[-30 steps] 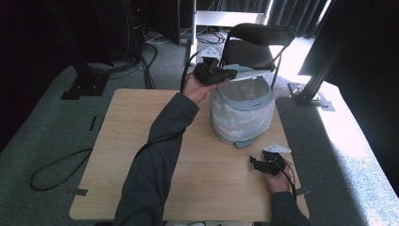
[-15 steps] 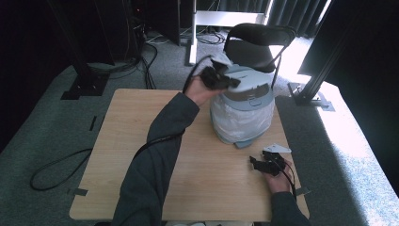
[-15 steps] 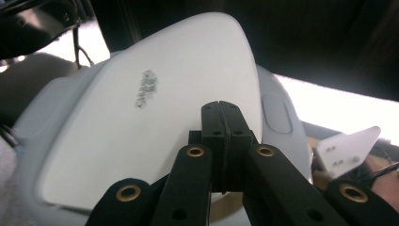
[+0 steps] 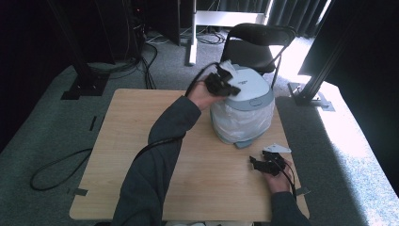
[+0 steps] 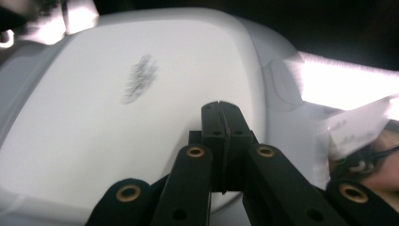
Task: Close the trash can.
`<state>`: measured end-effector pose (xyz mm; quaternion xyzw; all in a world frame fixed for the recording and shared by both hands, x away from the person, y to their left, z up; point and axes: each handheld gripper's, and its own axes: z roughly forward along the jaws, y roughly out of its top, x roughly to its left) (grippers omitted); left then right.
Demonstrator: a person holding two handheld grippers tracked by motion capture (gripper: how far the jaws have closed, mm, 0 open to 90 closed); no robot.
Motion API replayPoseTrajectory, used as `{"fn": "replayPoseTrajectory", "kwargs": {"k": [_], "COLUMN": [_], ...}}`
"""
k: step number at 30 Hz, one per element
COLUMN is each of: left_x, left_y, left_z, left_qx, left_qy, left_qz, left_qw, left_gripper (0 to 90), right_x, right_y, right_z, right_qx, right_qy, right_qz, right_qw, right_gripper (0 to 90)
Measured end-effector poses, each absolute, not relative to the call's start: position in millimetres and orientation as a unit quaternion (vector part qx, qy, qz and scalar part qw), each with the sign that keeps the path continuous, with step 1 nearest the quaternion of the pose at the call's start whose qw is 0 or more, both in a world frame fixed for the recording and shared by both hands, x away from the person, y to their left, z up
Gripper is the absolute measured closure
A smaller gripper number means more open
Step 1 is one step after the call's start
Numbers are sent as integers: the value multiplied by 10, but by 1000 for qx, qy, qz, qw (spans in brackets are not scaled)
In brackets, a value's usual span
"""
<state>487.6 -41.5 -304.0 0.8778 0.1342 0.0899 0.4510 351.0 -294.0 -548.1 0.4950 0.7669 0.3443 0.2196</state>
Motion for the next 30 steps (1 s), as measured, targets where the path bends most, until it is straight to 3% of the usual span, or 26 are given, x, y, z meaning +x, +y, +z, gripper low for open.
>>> {"fn": "replayPoseTrajectory", "kwargs": {"k": [25,30], "left_x": [4870,4866], "left_y": [-485,-363], "left_z": [-2967,-2986], "left_qx": [858,847], "left_qy": [152,170], "left_qz": [99,100], "left_qw": [481,494], "left_gripper": [846,786], "right_x": [3492,3483], "right_y": [-2936,-2934], "right_z": [-5480,-5481], "right_qx": [495,494], "right_qy": [767,768], "right_qz": [344,344], "right_qw": [219,220], "right_gripper": [321,321]}}
